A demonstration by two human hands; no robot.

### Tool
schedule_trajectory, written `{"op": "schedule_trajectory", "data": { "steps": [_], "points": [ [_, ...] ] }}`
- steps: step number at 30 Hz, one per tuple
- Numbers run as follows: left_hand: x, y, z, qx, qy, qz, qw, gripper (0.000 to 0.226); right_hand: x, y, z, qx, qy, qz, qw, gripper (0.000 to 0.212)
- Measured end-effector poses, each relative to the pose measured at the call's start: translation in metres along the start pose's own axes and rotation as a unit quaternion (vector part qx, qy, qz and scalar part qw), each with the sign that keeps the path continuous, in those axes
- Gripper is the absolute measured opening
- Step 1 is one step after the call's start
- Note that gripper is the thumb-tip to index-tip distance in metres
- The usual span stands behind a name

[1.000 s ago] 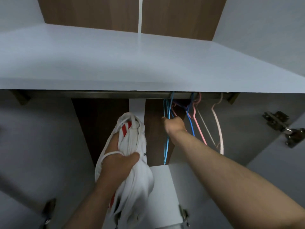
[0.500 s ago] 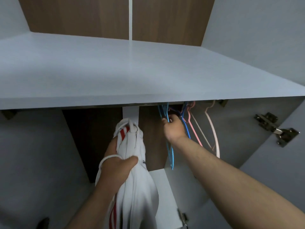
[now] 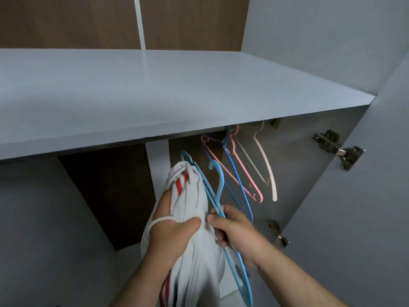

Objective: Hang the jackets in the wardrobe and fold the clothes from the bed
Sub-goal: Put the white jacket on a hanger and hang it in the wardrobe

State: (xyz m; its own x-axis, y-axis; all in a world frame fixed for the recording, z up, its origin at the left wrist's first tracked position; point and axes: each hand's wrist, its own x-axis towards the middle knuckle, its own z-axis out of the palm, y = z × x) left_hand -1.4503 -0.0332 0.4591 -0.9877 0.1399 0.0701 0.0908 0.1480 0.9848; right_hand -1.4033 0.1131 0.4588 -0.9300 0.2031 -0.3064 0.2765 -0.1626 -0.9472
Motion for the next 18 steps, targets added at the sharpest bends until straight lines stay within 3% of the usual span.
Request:
{"op": "schedule_trajectory", "data": {
  "steps": [3, 7, 18],
  "points": [
    [-0.019, 0.002, 0.011, -0.010, -0.047, 0.039, 0.998, 0.068, -0.021, 0.001, -0.012, 0.070, -0.023, -0.009, 0.997, 0.036],
    [-0.061, 0.018, 0.025, -0.023, -0.081, 0.068, 0.994, 0.055, -0.061, 0.008, -0.023, 0.082, -0.022, -0.027, 0.996, 0.036],
    [-0.227, 0.068, 0.066, -0.081, -0.264, 0.106, 0.955, 0.056, -0.258, 0.019, -0.093, 0.019, 0.001, -0.138, 0.990, 0.029]
  ]
}}
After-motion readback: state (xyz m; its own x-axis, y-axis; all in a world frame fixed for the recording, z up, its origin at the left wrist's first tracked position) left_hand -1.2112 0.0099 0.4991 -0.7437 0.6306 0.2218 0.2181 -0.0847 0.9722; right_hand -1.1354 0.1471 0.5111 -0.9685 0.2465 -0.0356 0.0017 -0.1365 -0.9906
